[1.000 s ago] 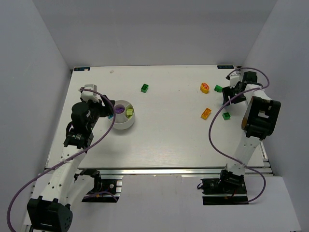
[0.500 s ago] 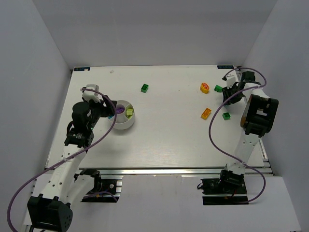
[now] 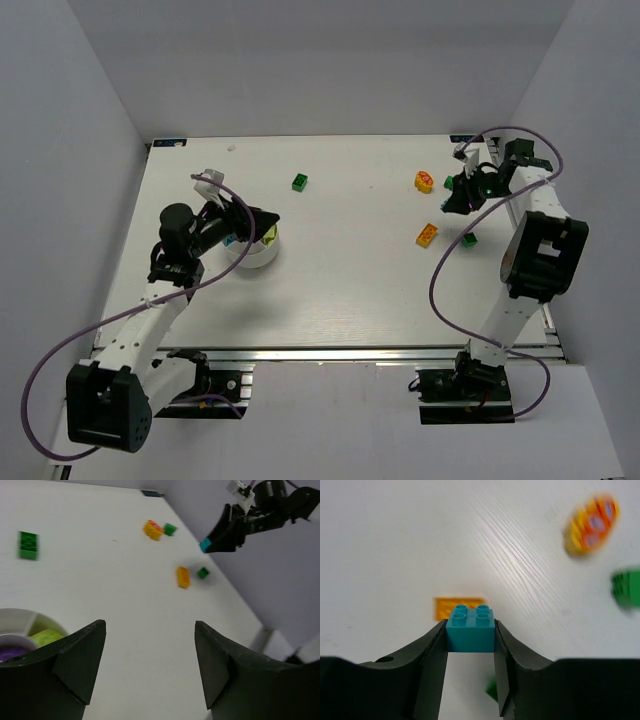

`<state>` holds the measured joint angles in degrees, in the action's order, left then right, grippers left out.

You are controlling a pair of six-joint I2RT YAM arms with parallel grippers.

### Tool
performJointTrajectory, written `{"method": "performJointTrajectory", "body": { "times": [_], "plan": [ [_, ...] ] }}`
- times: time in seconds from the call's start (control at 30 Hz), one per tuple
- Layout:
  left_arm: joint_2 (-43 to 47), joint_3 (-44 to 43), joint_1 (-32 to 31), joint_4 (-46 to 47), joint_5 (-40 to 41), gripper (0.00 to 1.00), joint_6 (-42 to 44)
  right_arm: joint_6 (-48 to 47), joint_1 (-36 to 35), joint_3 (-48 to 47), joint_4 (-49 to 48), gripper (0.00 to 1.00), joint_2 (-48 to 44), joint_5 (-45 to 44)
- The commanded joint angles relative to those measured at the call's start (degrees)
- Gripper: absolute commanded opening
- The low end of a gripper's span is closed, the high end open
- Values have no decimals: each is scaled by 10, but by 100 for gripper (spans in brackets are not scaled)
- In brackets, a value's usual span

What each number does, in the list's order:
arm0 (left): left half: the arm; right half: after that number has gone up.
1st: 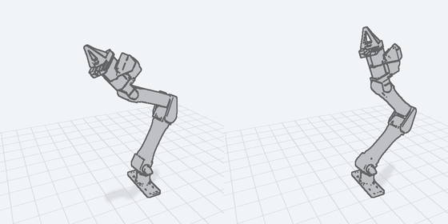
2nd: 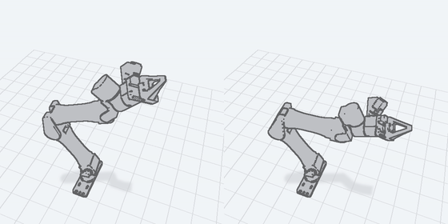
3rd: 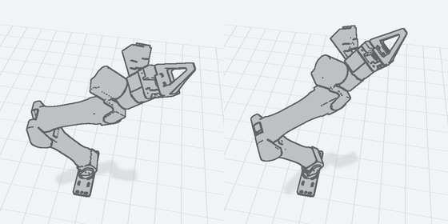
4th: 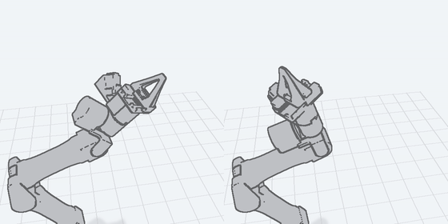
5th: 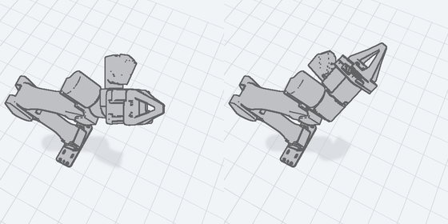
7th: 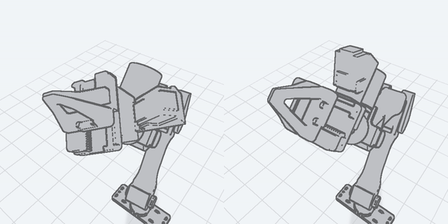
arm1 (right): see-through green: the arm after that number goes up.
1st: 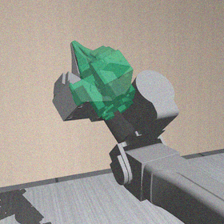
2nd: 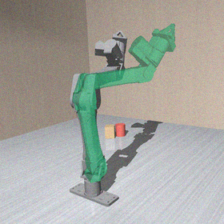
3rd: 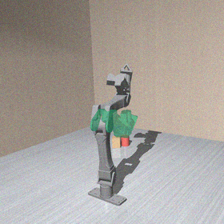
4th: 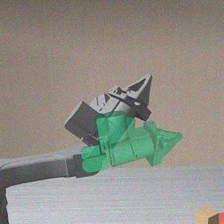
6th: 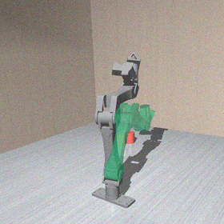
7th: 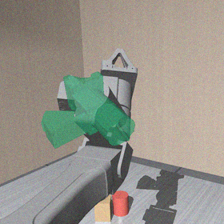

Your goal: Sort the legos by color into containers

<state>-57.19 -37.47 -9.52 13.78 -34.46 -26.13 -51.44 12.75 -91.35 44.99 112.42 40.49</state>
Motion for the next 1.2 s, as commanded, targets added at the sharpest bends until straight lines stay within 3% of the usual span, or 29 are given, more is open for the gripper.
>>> {"method": "performJointTrajectory", "body": {
  "times": [0.0,0.2,0.37,0.63,0.7,0.87,1.0,1.17],
  "plan": [
    [-27,-27,-12,121,-118,81,-150,-168,-62,29,154,10,-125,214],
    [-75,-53,-51,136,-129,82,-233,-170,-227,99,113,11,-211,271],
    [-87,-29,-84,191,-128,83,-297,-133,-314,96,47,11,-240,279],
    [-107,-25,-124,233,-134,86,-349,-51,-395,111,-76,12,-273,245],
    [-122,-30,-132,241,-136,86,-357,8,-413,122,-124,12,-286,226],
    [-133,-56,-155,161,-103,90,-328,44,-455,108,-169,12,-275,144],
    [-129,-99,-174,21,-54,91,-264,61,-471,117,-187,12,-277,95],
    [-144,-95,-179,43,-56,89,-282,72,-481,129,-196,12,-282,83]
  ]
}}
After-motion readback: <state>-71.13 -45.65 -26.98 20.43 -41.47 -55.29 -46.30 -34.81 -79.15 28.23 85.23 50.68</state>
